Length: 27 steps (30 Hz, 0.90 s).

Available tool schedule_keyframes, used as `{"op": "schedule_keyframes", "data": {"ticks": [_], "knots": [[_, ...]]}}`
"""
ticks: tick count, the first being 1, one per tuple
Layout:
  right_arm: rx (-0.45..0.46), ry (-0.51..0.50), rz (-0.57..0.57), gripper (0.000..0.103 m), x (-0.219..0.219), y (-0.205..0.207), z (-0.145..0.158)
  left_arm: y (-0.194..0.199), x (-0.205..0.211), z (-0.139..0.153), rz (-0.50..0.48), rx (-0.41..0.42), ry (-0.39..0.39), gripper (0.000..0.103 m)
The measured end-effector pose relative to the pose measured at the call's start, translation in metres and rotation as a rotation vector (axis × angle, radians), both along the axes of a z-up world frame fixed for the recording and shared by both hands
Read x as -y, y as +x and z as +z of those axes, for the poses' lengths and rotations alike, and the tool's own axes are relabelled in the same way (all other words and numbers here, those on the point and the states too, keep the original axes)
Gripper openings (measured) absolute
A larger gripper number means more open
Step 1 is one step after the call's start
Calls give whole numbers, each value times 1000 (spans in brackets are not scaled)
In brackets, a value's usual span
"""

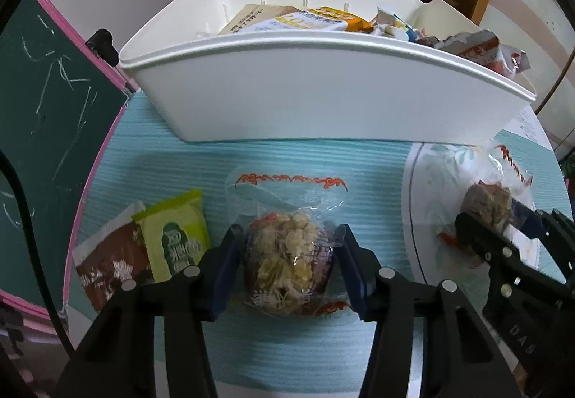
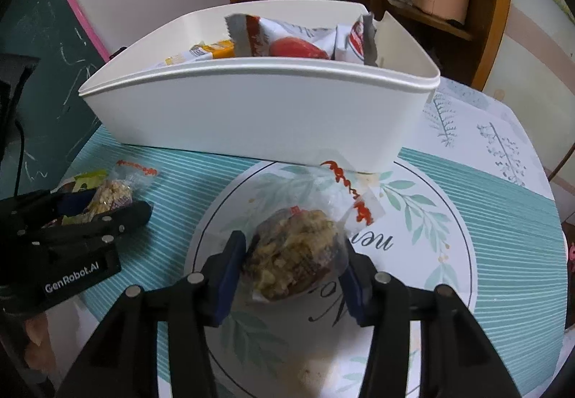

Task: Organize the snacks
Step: 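Grasp a clear nut-cluster bag with the left tool while the right tool grasps another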

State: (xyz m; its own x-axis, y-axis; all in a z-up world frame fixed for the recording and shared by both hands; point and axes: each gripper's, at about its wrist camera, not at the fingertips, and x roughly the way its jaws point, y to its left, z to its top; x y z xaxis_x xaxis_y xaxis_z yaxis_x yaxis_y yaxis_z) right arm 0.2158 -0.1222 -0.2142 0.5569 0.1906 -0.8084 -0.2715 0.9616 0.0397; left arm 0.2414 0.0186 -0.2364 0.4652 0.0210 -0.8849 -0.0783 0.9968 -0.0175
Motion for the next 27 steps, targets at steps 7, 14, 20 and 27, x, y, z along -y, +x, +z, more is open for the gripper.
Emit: {"op": "schedule_keyframes", "data": {"ticks": [7,14,20,27], "knots": [[18,2,24,45,-1,-14,13,-28,4,13,-20,7,-64,50],[37,26,40,44,1,-30,36,-54,2,47,-34,39,-108,50],[96,28,61,44,1,-45,78,-63,-7,91,-66,98,-76,50],[221,0,81,44,-3,-52,147,-59,-19,163,-106,194,-14,50]]}}
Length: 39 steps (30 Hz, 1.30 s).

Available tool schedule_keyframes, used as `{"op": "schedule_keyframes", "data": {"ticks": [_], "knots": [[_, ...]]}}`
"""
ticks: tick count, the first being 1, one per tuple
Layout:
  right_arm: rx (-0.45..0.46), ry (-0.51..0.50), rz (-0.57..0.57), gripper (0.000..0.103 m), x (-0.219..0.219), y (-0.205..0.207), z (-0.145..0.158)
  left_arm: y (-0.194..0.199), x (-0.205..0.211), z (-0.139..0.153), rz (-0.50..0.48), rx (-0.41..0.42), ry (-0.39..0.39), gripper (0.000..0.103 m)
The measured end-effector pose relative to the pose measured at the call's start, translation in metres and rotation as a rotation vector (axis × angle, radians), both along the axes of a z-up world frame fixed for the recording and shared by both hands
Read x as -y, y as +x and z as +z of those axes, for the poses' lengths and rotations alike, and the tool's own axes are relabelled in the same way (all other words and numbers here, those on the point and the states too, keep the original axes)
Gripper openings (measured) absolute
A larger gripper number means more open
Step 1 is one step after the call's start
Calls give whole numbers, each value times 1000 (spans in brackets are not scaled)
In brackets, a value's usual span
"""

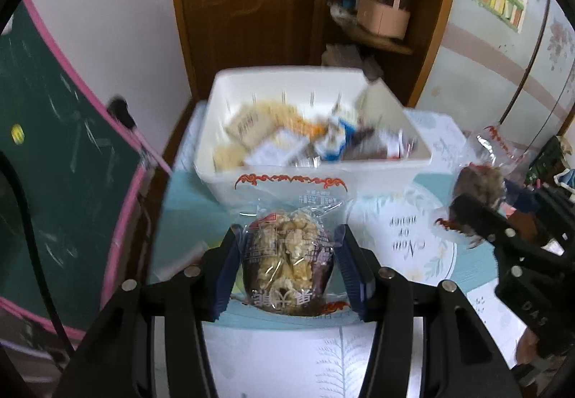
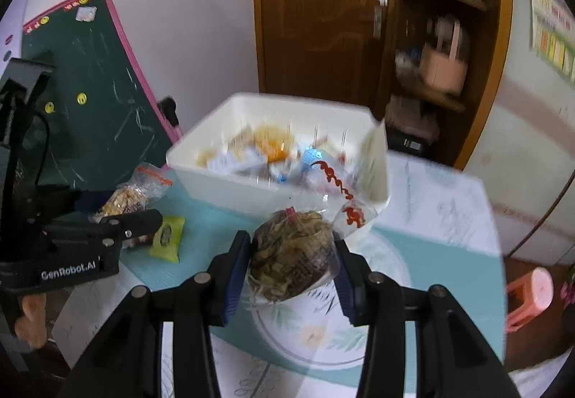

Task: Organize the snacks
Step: 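Carry both nut-cluster bags over the white tray and release them inside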

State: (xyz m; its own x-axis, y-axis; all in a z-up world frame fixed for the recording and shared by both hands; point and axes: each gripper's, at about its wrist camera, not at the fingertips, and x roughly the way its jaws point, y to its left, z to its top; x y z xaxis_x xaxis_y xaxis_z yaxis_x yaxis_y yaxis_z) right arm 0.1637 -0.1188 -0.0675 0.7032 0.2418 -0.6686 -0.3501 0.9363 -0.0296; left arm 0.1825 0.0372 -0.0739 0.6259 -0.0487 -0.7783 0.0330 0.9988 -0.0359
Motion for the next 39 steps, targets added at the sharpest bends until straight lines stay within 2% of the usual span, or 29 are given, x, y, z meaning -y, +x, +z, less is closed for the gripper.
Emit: {"op": "schedule_keyframes", "data": {"ticks": [10,13,16,19,23,30,33,35,38,39], "knots": [[178,-18,-10,44,-10,37,112,34,3,109,-12,204,99,51],[195,-3,-28,44,-10,59,136,59,6,125,2,230,134,51],[189,15,-45,44,-11,86,147,89,6,132,21,223,136,51],[178,28,-74,45,-8,116,145,123,2,130,43,204,129,51],[127,64,-109,45,0,155,128,163,-5,108,64,164,151,51],[18,46,-164,46,8,206,73,205,-5,56,72,76,149,53],[-21,53,-157,47,9,221,52,218,-4,40,81,42,143,62],[-47,74,-152,53,12,230,44,225,-4,33,83,29,125,85],[-58,101,-186,69,15,233,39,230,-5,29,93,38,93,90],[-54,107,-192,70,16,232,39,231,-5,29,91,34,87,90]]}}
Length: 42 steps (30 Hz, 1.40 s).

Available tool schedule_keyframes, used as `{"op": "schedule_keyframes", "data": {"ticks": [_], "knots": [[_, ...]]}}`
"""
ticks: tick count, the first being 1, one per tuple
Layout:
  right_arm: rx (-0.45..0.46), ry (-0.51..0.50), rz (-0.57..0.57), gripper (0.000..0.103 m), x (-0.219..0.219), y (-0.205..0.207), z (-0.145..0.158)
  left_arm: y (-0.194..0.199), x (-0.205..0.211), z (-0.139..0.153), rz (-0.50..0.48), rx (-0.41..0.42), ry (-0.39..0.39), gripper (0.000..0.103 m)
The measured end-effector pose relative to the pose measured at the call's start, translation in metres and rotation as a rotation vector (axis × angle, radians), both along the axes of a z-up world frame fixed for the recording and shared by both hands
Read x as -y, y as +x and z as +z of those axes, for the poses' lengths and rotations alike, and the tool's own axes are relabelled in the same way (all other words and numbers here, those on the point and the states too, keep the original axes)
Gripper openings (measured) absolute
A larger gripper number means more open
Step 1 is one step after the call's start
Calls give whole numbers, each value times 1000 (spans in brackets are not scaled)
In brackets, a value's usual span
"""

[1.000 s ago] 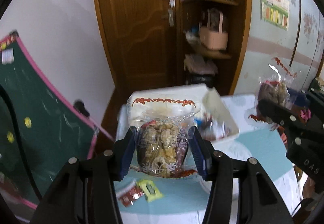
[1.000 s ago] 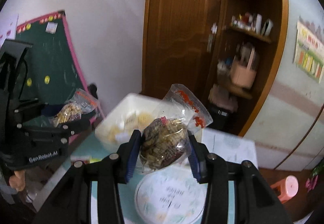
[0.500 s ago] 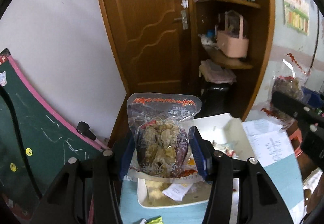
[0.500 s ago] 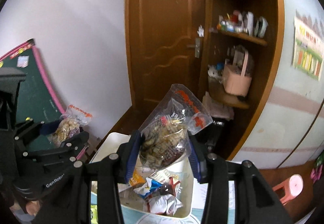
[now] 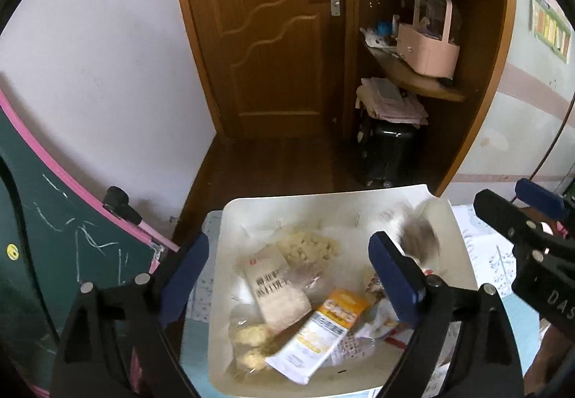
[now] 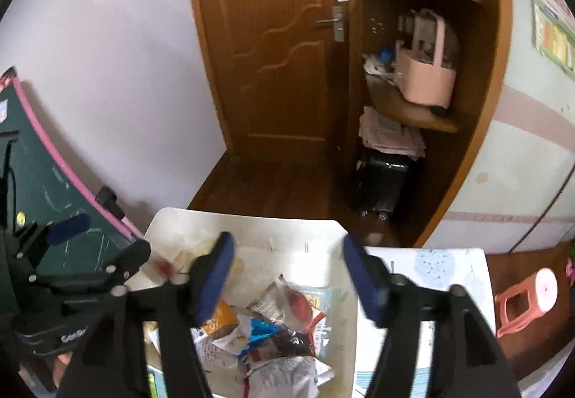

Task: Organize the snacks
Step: 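Carry both nut-cluster bags over the white tray and release them inside, then move both tools back toward the brown pack and yellow-green pack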

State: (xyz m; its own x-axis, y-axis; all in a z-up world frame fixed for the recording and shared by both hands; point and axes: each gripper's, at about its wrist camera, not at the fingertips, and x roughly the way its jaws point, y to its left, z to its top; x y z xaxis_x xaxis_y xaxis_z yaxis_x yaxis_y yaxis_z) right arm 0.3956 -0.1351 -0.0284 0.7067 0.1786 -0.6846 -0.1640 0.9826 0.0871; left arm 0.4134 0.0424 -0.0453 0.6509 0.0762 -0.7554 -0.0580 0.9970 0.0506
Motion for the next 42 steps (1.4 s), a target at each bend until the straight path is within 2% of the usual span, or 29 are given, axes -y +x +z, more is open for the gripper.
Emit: {"op": "schedule_keyframes", "data": {"ticks": [7,14,22,31,37,42], "knots": [[36,-53,17,71,0,-11,2,-15,5,-6,-29,-3,59,90],[47,-63,27,71,0,-30,6,-36,12,2,-61,11,101,90],[82,-58,54,71,-2,-66,30,-65,6,30,-59,41,89,90],[123,-51,88,71,-9,-123,58,-121,-11,57,-80,74,77,90],[137,-56,122,71,-21,-159,62,-163,-24,60,-105,88,84,91],[122,-54,159,71,-34,-183,53,-194,-43,46,-122,63,73,91]]}}
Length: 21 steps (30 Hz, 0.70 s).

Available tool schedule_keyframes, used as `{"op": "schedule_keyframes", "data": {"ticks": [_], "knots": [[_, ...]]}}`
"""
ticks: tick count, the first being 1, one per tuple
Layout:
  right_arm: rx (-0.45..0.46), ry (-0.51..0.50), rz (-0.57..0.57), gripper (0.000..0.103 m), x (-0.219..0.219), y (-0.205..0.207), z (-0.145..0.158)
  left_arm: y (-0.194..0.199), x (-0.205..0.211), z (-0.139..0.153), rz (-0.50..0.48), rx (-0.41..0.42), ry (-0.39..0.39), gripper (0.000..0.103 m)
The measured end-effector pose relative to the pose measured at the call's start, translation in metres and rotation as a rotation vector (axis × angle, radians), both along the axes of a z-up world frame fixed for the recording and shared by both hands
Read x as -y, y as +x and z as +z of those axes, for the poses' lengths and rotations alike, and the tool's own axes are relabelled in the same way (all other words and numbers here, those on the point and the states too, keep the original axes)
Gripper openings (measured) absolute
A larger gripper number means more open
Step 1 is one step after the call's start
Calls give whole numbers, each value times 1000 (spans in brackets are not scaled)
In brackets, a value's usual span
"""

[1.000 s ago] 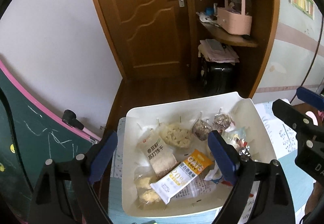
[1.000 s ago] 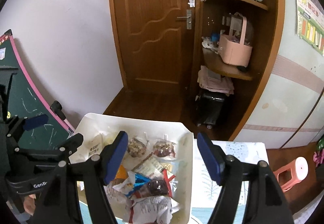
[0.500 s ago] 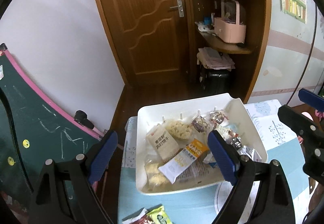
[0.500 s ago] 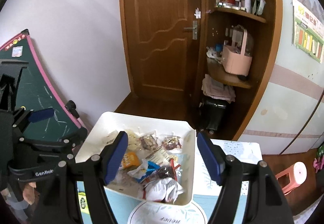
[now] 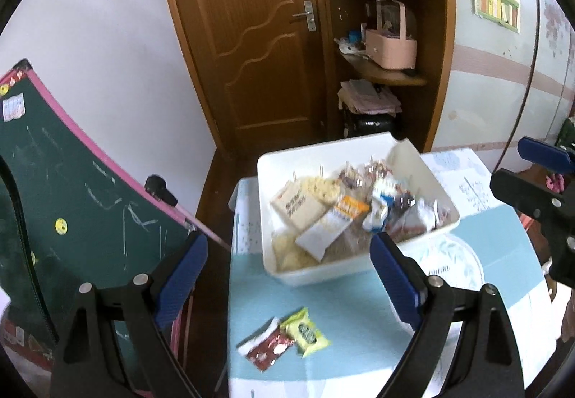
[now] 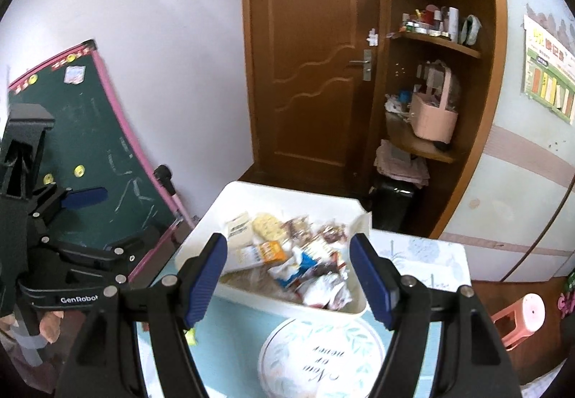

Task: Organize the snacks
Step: 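Move both tools back toward the brown pack and yellow-green pack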

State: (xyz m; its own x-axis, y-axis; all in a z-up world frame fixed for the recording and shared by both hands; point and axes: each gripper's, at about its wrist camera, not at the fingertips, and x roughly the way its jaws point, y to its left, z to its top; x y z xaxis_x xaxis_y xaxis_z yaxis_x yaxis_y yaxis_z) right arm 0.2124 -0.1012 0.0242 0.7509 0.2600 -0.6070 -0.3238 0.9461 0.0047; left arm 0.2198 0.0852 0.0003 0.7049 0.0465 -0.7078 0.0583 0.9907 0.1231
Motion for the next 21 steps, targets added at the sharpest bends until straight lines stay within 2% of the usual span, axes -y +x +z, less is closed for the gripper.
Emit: {"op": "schedule_keyframes", "data": {"ticks": [6,13,21], "knots": [[-69,13,30,71,-17,-14,-32,-26,-24,-40,-11,-47,24,91],[-203,33,38,71,-41,-11,-96,-37,-51,-106,-43,-168,9,91],[-349,41,60,71,-81,-4,-164,-43,-67,-182,-113,-265,110,91]]}}
